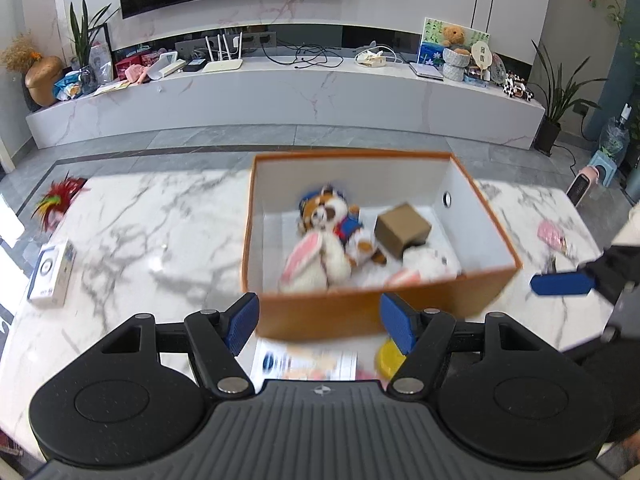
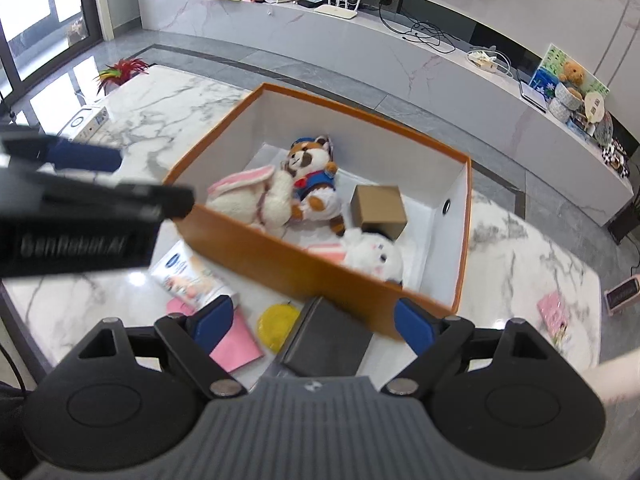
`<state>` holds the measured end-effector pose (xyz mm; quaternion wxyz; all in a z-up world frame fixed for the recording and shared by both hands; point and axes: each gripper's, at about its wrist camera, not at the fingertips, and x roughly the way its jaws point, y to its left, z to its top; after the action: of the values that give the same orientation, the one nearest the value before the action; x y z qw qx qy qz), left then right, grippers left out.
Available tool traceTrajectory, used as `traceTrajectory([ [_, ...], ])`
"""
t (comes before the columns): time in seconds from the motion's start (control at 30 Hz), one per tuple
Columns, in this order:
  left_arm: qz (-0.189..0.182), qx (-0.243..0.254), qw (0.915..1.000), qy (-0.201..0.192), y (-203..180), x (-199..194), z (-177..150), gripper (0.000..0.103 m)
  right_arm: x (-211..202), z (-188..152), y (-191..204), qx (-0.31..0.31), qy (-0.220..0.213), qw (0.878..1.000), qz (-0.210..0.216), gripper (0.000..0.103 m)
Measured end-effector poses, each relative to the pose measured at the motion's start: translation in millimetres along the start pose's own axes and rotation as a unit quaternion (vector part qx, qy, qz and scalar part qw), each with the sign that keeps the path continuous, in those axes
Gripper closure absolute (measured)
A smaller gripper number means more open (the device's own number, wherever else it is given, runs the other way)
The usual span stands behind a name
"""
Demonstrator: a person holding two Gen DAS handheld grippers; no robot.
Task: Organize objects
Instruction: 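Withdraw both tools from the orange box toward the items on the table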
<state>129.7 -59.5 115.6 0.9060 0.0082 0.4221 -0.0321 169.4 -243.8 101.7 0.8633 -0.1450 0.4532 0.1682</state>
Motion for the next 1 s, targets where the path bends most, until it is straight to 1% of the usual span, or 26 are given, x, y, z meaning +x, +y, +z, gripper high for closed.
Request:
traceTrajectory([
  [0.13,0.006,0.019,0.9998,0.007,-2.1,-6.4,-27.0,0.024,-3.7,-25.5,7.6,0.009,0.000,1.000,0.000,0.014],
  [0.37,0.016,0.057,0.9982,0.014,-4.5,-11.7,-75.2,0.024,7.4,-71.3,13.3,0.027,0.002,1.000,-0.011,0.013],
  [0.5,0.028,0.071,0.9970,0.016,-7.7,-7.1,-94.6,0.024,17.6,-86.9,13.6,0.035,-0.005,0.999,-0.020,0.012],
  [0.63,0.031,0.086,0.9957,0.019,-7.9,-1.5,-107.6,0.024,30.4,-94.7,10.4,0.040,-0.012,0.999,-0.031,0.011],
  [0.73,0.018,0.094,0.9952,0.019,-3.6,3.0,-113.4,0.024,40.0,-100.9,-2.2,0.073,-0.026,0.997,-0.021,0.011],
  [0.87,-0.015,0.077,0.9964,0.033,15.1,12.8,-118.4,0.024,54.3,-110.9,-18.9,0.108,-0.028,0.994,-0.003,0.011],
  [1.0,-0.026,0.057,0.9962,0.060,26.6,25.9,-121.0,0.024,64.9,-112.4,-27.0,0.123,-0.031,0.992,0.008,0.010],
])
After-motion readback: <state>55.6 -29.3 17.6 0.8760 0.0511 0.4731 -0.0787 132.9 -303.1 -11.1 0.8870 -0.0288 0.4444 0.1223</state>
